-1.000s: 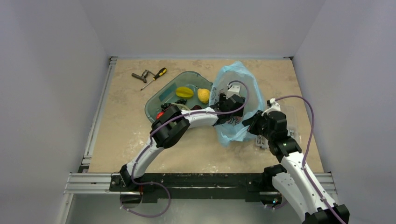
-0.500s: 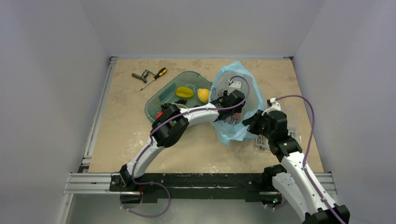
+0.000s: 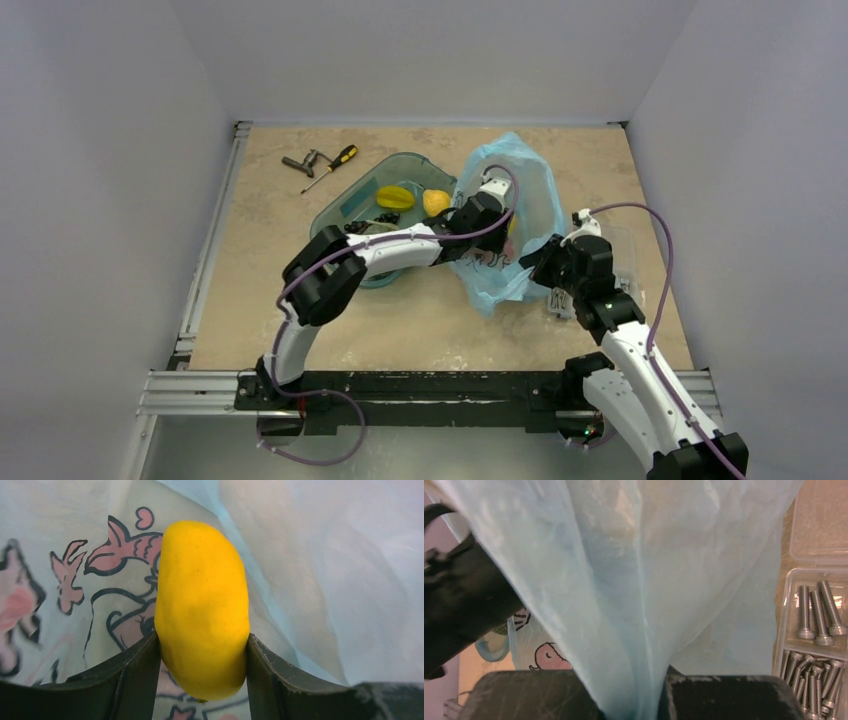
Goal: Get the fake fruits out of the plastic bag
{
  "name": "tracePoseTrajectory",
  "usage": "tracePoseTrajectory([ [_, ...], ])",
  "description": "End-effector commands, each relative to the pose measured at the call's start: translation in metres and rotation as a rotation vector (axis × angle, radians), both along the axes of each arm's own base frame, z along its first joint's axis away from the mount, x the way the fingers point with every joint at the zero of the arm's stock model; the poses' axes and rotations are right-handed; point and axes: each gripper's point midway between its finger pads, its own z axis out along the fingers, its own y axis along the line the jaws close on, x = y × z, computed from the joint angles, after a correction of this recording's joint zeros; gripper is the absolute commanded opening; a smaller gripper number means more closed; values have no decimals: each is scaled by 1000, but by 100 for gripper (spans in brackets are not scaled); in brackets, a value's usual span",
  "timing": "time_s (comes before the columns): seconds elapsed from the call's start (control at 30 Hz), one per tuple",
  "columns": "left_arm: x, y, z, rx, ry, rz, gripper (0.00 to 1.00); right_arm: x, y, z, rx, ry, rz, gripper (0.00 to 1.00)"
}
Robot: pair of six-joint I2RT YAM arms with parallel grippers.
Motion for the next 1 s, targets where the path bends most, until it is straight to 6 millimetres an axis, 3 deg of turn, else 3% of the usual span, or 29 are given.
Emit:
tracePoseTrajectory([
  [0.0, -29, -6, 84, -130, -80, -183, 0, 12, -4, 15, 24, -59, -54, 0],
  [0.17, -69, 9, 98, -129, -21, -333, 0, 13, -5, 12, 31, -51, -70, 0],
  [0.33, -108, 19, 128, -207, -7, -480, 0, 14, -6, 16, 39, -63, -76, 0],
  [0.5, -132, 49, 153, -177, -61, -553, 0, 14, -8, 17, 26, -61, -84, 0],
  [0.63, -125, 95, 170, -60, -150, -469, 0, 13, -8, 19, 29, -68, -84, 0],
  [0.77, -105, 148, 184, 98, -258, -314, 0, 12, -8, 18, 32, -68, -85, 0],
  [0.9, -63, 215, 200, 218, -374, 65, 0, 13, -7, 18, 35, -68, -80, 0],
  [0.97, -48, 238, 205, 237, -390, 231, 0, 14, -6, 20, 36, -70, -79, 0],
])
